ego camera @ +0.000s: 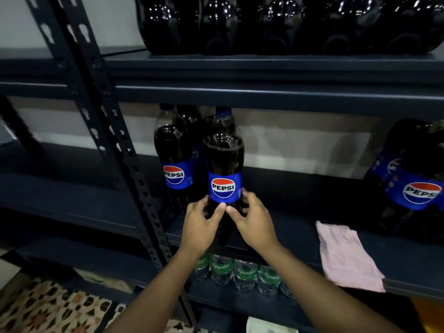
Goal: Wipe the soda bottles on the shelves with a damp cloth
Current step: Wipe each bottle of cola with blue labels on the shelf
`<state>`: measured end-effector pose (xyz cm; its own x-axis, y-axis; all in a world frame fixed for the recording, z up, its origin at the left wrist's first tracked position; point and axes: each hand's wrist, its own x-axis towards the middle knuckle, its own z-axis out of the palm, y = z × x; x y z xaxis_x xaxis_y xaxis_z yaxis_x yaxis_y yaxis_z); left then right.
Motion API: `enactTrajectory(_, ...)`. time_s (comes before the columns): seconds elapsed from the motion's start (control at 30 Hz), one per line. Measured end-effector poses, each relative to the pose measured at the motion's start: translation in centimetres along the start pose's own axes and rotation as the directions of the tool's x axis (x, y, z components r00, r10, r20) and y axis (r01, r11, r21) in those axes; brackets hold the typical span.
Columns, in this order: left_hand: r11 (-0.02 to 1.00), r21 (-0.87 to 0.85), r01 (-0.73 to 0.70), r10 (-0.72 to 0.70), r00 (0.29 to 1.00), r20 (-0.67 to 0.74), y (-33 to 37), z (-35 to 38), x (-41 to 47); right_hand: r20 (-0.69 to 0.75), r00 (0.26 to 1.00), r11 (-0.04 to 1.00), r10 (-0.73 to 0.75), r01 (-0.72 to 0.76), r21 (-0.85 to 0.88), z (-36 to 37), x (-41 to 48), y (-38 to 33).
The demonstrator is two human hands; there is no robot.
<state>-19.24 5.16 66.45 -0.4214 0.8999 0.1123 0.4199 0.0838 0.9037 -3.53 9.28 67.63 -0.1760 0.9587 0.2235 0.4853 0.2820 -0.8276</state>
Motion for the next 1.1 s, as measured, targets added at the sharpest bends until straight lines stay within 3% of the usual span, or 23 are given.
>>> enactTrajectory(0.37, 1.0, 0.013, -0.005, 0.007, 0.991, -0.132, -1.7, -1.3, 2.5, 0.028, 0.999, 0.999, 0.032, -0.031, -0.028, 3.1, 1.8, -2.4)
enactTrajectory(1.1, 0.997, 0.071, 0.005, 0.001, 0.997, -0.077, -1.7, -1.9, 3.5, -0.01, 0.998, 0.993, 0.068, -0.069, -0.092, 4.1, 1.9, -3.6)
